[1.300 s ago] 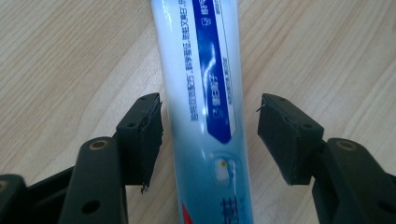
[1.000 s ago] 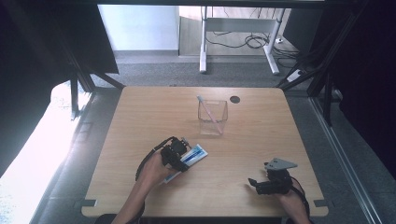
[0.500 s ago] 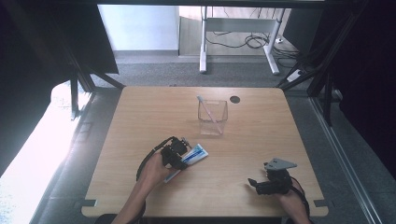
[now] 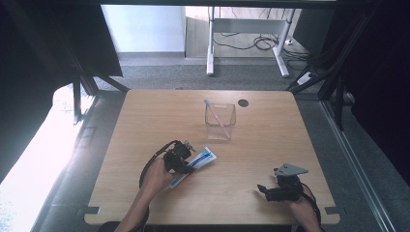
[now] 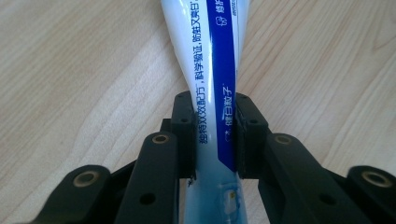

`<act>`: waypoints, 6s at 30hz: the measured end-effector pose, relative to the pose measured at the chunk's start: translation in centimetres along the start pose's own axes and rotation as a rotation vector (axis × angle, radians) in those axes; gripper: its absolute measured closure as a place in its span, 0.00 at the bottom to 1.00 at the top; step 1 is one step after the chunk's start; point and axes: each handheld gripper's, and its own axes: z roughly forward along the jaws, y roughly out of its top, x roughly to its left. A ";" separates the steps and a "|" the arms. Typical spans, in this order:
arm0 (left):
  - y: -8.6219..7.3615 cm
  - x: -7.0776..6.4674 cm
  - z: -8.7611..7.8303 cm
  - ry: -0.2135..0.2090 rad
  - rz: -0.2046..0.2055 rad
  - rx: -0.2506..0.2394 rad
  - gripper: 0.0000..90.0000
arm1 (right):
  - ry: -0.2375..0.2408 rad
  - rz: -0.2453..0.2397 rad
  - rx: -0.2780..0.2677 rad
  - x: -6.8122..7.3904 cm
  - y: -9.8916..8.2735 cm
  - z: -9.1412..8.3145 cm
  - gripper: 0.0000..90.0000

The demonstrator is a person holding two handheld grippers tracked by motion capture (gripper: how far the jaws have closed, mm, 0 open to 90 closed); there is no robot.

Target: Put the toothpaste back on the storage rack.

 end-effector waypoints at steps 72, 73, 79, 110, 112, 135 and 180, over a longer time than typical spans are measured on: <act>7.6 1.7 -6.5 0.081 0.030 -0.435 0.82 | 0.065 0.017 0.010 0.0 -0.1 0.4 0.00; 7.8 1.8 -6.5 0.083 0.031 -0.439 0.82 | 0.066 0.015 0.011 0.0 -0.1 0.4 0.00; 8.8 2.2 -6.6 0.087 0.031 -0.451 0.82 | 0.065 0.016 0.009 0.0 -0.1 0.4 0.00; 14.6 3.0 -6.0 0.121 0.055 -0.512 0.82 | 0.078 0.006 0.012 0.0 -0.2 0.5 0.00; 14.9 3.0 -5.9 0.121 0.053 -0.514 0.82 | 0.078 0.005 0.011 -0.1 -0.2 0.5 0.00; 17.8 4.4 -4.9 0.133 0.050 -0.550 0.81 | 0.086 0.004 0.013 -0.1 -0.2 0.5 0.00; 19.0 4.3 1.4 0.209 0.101 -0.536 0.81 | 0.069 -0.022 0.017 0.0 -0.2 0.5 0.00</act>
